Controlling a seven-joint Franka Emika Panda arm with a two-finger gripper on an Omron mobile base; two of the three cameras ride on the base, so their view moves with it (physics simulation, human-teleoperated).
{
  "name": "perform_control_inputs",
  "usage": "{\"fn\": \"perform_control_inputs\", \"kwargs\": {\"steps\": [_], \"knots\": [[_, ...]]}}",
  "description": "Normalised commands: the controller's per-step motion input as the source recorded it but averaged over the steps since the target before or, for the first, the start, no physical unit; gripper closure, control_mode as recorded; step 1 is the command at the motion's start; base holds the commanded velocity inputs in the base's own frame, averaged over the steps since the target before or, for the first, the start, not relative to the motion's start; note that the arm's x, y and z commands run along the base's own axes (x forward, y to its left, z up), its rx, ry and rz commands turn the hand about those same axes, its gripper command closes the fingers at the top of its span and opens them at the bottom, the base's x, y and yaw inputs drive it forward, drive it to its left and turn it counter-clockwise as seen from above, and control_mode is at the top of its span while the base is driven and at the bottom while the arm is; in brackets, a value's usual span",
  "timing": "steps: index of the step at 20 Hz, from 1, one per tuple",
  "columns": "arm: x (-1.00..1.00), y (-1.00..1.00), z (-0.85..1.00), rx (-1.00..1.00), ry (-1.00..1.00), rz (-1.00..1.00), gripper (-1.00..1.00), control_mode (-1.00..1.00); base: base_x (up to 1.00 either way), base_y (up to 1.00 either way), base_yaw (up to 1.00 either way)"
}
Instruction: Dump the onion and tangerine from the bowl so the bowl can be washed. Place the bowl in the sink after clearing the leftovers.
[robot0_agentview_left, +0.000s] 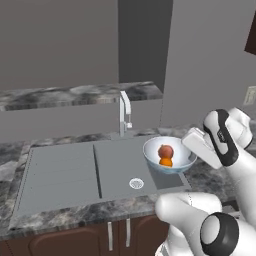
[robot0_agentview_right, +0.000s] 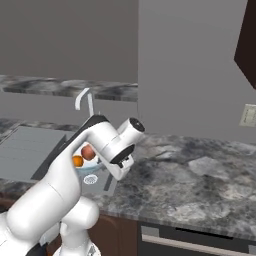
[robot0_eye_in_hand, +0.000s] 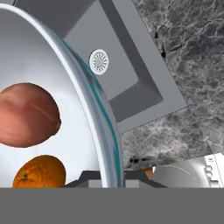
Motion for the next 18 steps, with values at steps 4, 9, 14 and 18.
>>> {"fn": "perform_control_inputs", "kwargs": {"steps": [4, 9, 14, 18], "knots": [[0.10, 0.00, -0.01, 0.00, -0.01, 0.00, 1.00, -1.00, 0.34, 0.00, 0.00], [0.24, 0.10, -0.23, -0.02, -0.08, 0.00, 1.00, -1.00, 0.00, 0.00, 0.00], [0.29, 0.37, -0.50, -0.03, -0.01, 0.00, 1.00, -1.00, 0.00, 0.00, 0.00], [0.27, 0.36, -0.49, -0.04, 0.00, 0.00, 1.00, -1.00, 0.00, 0.00, 0.00]]}}
